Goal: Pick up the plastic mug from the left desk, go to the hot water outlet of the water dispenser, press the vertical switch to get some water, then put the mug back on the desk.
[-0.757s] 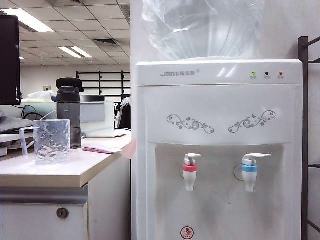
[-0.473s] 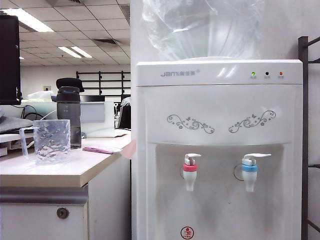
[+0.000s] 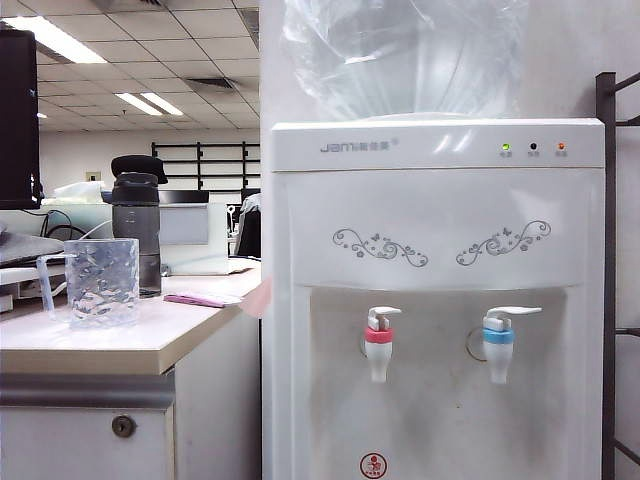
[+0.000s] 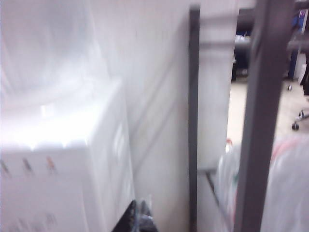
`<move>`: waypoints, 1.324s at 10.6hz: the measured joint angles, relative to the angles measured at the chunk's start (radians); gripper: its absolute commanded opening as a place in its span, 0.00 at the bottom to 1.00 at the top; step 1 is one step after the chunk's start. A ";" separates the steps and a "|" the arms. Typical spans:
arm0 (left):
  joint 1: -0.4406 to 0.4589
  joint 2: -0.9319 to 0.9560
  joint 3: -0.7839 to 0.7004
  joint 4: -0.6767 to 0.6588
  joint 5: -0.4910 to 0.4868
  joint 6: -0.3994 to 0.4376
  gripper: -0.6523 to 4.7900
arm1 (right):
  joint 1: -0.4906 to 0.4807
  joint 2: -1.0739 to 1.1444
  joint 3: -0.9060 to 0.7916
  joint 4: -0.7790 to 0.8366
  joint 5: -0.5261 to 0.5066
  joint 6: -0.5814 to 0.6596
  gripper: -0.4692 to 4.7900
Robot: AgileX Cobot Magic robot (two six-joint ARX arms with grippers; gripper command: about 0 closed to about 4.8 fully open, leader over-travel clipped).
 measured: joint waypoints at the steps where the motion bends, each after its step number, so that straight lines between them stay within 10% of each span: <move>1: 0.000 0.010 0.045 -0.005 -0.003 -0.003 0.11 | 0.000 0.025 0.089 -0.005 0.000 0.003 0.08; 4: 0.000 0.160 0.178 0.014 -0.003 -0.003 0.11 | 0.000 0.263 0.343 -0.023 -0.147 0.003 0.08; 6: -0.019 0.410 0.246 0.190 0.023 -0.053 0.11 | 0.012 0.578 0.612 0.052 -0.514 0.005 0.08; 7: -0.119 0.536 0.291 0.200 0.013 -0.063 0.11 | 0.168 0.637 0.666 0.043 -0.541 0.005 0.08; 9: -0.254 0.669 0.324 0.210 -0.061 -0.059 0.11 | 0.615 0.680 0.663 -0.180 -0.290 -0.108 0.08; 11: -0.253 0.717 0.323 0.214 -0.062 -0.061 0.12 | 0.758 0.695 0.662 -0.233 -0.203 -0.125 0.08; 14: -0.253 0.892 0.307 0.265 -0.058 -0.066 0.67 | 0.810 0.695 0.663 -0.209 -0.186 -0.126 0.08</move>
